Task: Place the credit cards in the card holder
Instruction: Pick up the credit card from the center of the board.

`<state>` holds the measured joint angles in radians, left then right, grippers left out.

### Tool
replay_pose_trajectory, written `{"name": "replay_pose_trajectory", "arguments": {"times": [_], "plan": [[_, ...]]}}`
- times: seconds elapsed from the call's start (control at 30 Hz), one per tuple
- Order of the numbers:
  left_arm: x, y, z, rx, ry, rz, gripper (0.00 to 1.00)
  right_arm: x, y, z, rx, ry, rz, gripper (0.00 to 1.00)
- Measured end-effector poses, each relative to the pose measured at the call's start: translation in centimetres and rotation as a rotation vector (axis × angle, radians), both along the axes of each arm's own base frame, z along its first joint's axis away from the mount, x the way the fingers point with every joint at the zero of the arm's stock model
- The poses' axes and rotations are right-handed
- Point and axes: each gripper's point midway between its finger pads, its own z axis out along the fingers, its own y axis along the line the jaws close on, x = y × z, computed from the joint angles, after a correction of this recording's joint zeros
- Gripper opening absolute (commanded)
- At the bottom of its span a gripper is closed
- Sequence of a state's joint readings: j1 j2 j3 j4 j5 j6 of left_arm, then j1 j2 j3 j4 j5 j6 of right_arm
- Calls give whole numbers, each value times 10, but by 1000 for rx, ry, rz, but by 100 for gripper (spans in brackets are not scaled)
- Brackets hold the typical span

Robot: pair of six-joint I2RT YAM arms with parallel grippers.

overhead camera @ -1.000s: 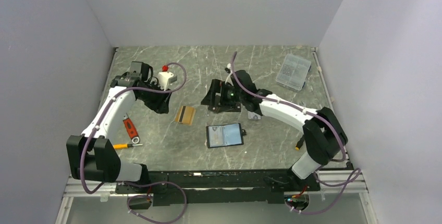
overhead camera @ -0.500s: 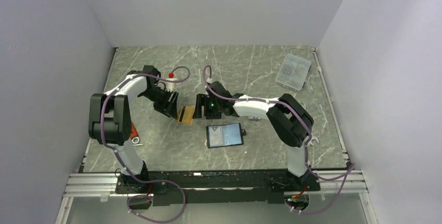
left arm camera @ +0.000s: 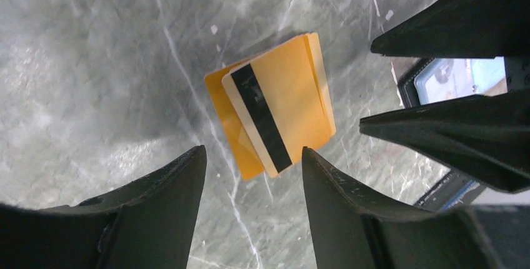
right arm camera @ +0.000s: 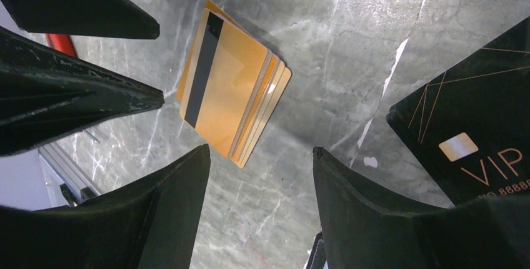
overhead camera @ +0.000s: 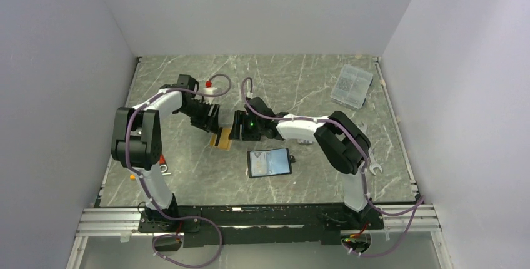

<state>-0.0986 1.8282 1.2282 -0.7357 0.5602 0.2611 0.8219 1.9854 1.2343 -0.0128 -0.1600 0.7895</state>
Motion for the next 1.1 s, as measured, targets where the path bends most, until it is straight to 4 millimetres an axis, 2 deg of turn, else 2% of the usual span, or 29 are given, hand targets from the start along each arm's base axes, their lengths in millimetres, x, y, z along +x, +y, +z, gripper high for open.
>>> {"name": "replay_pose_trajectory", "arguments": {"times": [0.1, 0.27, 0.47, 0.6, 1.1], "plan": [[2, -8, -7, 26, -10, -15, 59, 1, 2, -6, 3, 6, -5, 61], [-2, -18, -22, 80, -4, -44, 51, 4, 6, -6, 24, 9, -23, 57], [2, -15, -25, 120, -20, -30, 38, 6, 7, -7, 40, 13, -38, 56], [4, -13, -26, 134, -26, -25, 26, 6, 8, -8, 53, 18, -48, 56], [6, -10, -26, 139, -35, -22, 15, 9, 16, -8, 96, 28, -69, 56]]}}
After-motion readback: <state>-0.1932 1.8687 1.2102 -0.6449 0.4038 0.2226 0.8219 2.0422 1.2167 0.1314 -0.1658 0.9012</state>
